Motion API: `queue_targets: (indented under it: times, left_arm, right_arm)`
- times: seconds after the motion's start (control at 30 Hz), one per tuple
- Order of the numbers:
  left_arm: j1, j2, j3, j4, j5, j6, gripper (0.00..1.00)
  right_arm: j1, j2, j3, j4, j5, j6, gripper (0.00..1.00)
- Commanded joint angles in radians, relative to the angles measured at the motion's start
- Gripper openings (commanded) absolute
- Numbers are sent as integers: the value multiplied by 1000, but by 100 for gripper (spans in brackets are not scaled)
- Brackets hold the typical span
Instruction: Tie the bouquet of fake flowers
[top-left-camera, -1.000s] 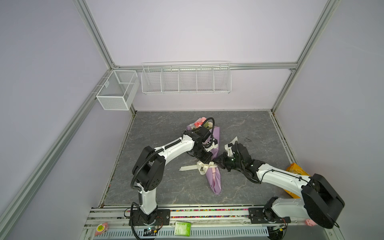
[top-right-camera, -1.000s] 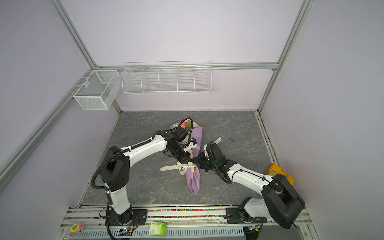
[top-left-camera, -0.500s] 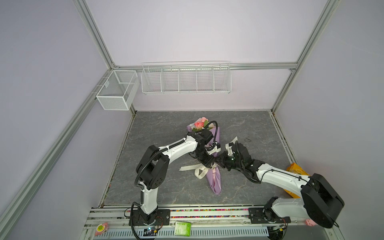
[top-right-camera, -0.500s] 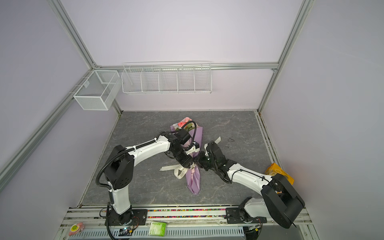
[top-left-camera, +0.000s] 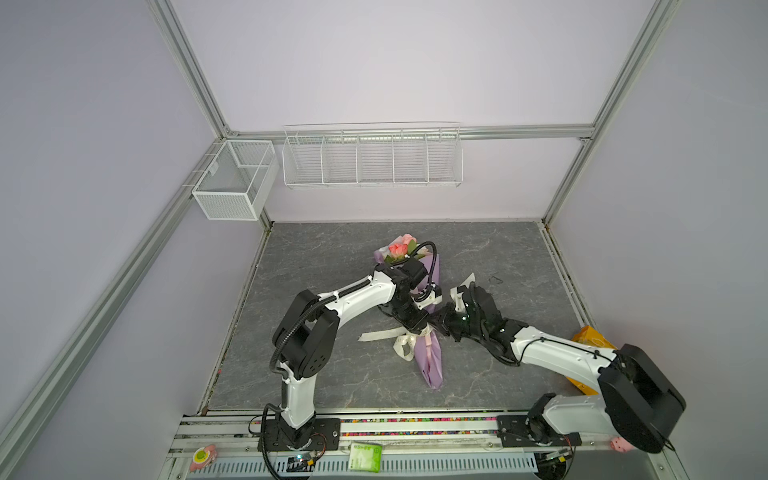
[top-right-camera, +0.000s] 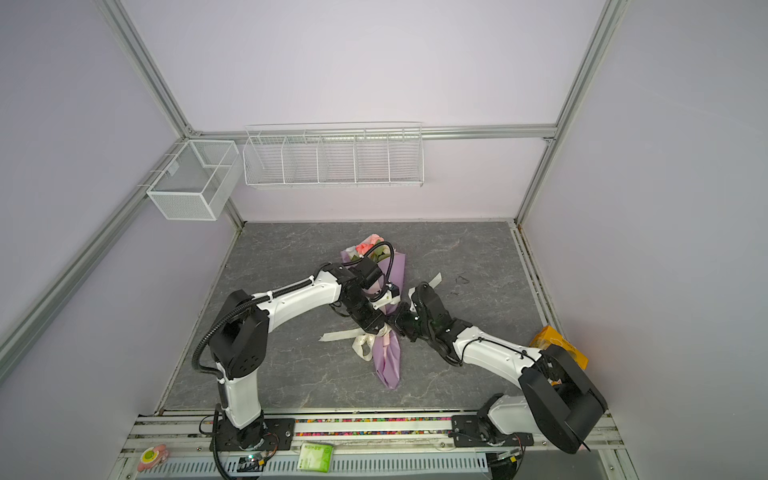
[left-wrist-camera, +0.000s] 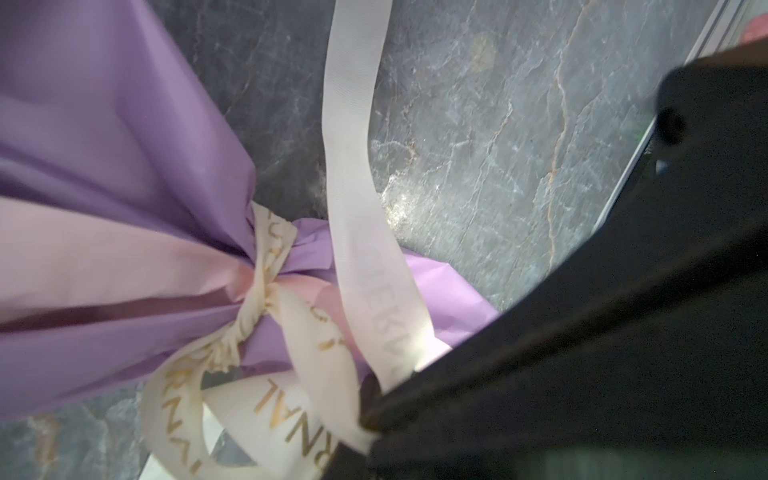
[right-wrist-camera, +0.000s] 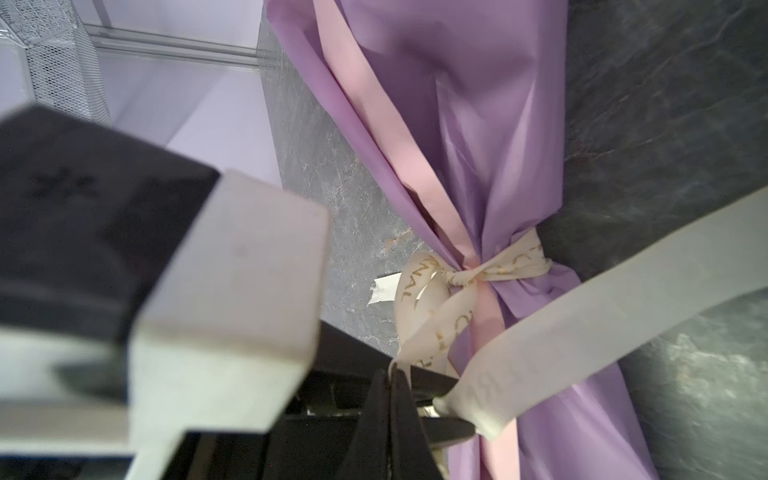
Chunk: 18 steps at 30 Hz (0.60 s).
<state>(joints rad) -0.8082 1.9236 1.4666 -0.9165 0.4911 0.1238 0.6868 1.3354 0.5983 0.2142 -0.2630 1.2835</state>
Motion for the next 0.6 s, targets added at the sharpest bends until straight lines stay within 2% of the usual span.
queue_targets:
  times: [0.0,0.07,0.57]
  left_arm:
    - [-6,-26,18,15,-9,11,8]
    - [-6,-40,12,16,-13,10,5]
    - [32,-100,-33,60,2,-54,5]
  right_arm:
    - [-2,3,-28,-11,2,19,7]
    - [-4,-3,-34,-27,10,14,7]
    - [-15,-75,-40,-217,38,-82,7]
